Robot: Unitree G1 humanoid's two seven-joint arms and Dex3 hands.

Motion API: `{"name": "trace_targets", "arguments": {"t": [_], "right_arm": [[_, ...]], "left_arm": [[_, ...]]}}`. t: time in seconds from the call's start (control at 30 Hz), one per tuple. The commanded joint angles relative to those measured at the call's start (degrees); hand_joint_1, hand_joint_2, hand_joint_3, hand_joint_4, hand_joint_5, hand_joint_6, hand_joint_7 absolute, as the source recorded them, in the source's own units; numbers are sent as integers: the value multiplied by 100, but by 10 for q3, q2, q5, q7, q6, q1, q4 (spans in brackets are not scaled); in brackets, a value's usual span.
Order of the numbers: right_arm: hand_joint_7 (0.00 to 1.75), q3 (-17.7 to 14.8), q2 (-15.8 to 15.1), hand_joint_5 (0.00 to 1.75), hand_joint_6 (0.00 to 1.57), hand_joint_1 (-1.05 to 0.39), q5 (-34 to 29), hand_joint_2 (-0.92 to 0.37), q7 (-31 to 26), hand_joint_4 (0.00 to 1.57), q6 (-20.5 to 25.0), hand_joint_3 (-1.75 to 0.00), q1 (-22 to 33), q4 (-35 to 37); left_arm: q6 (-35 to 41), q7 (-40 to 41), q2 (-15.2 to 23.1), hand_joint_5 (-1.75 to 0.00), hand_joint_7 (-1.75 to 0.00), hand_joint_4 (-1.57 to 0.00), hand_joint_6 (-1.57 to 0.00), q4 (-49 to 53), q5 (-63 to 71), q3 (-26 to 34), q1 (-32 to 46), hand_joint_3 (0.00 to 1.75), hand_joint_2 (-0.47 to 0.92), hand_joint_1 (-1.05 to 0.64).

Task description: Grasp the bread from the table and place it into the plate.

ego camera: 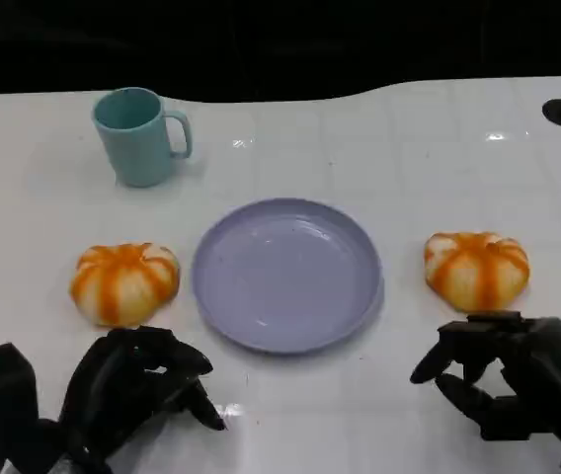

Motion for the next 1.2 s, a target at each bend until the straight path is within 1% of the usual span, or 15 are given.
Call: {"name": "trace_targets", "arguments": {"t": [0.03,0.07,0.1,0.13,0.17,0.23,0.27,0.37,0.53,0.63,0.8,1.0,1.07,1.2], "right_arm": [[45,-15,-6,122,79,-27,7,-70,1,62,7,-49,12,-26],[42,-18,-7,116,77,-28,5,-72,-1,58,13,-46,13,-33],[36,-21,-7,102,73,-29,2,-77,-1,54,20,-37,15,-41],[27,-24,-8,83,69,-31,1,-83,0,50,29,-24,17,-51],[22,-27,-9,72,67,-32,0,-87,3,48,38,-17,18,-61],[15,-32,-12,59,63,-33,0,-91,10,42,50,-9,19,-73],[14,-34,-14,57,62,-34,2,-91,13,40,53,-8,18,-77],[11,-42,-17,53,60,-36,-3,-92,9,36,65,-6,15,-85],[6,-53,-26,48,55,-43,-25,-92,14,31,103,-7,13,-110],[4,-57,-31,44,52,-46,-38,-92,23,26,139,-6,14,-132],[0,-59,-45,38,41,-50,-74,-92,60,15,222,-5,11,-174],[0,-45,-53,36,32,-54,-117,-92,89,7,305,-2,-11,-187],[0,-37,-54,39,30,-55,-132,-91,101,2,330,-1,-22,-187],[0,-23,-57,40,26,-57,-142,-91,123,0,355,0,-44,-170]], "left_arm": [[0,-9,10,-58,-20,-157,-157,2,-3,5,-4,0,72,-105],[1,-8,11,-58,-20,-157,-157,2,-3,4,-4,0,72,-105],[2,-6,12,-58,-20,-157,-157,1,-1,4,-3,0,71,-105],[2,-5,12,-58,-20,-157,-157,0,0,3,-2,0,71,-105],[2,-4,12,-58,-20,-157,-157,-1,1,2,-2,0,71,-105],[7,-7,12,-58,-20,-157,-157,-3,-2,3,-2,0,71,-105],[8,-8,12,-58,-20,-157,-157,-2,-3,4,-2,0,71,-105],[7,-10,11,-58,-20,-157,-157,0,-4,5,-3,0,70,-105],[6,-8,10,-58,-20,-157,-157,1,-1,3,-4,0,71,-105],[6,-3,9,-58,-20,-157,-157,0,1,2,-4,0,71,-105],[4,-4,8,-59,-20,-157,-157,3,0,4,-5,0,71,-105],[4,-4,9,-59,-20,-157,-157,3,-1,5,-5,0,71,-105],[2,-4,9,-59,-20,-157,-157,2,1,4,-4,0,71,-105],[1,0,10,-59,-21,-157,-157,-1,5,1,-2,0,72,-105]]}}
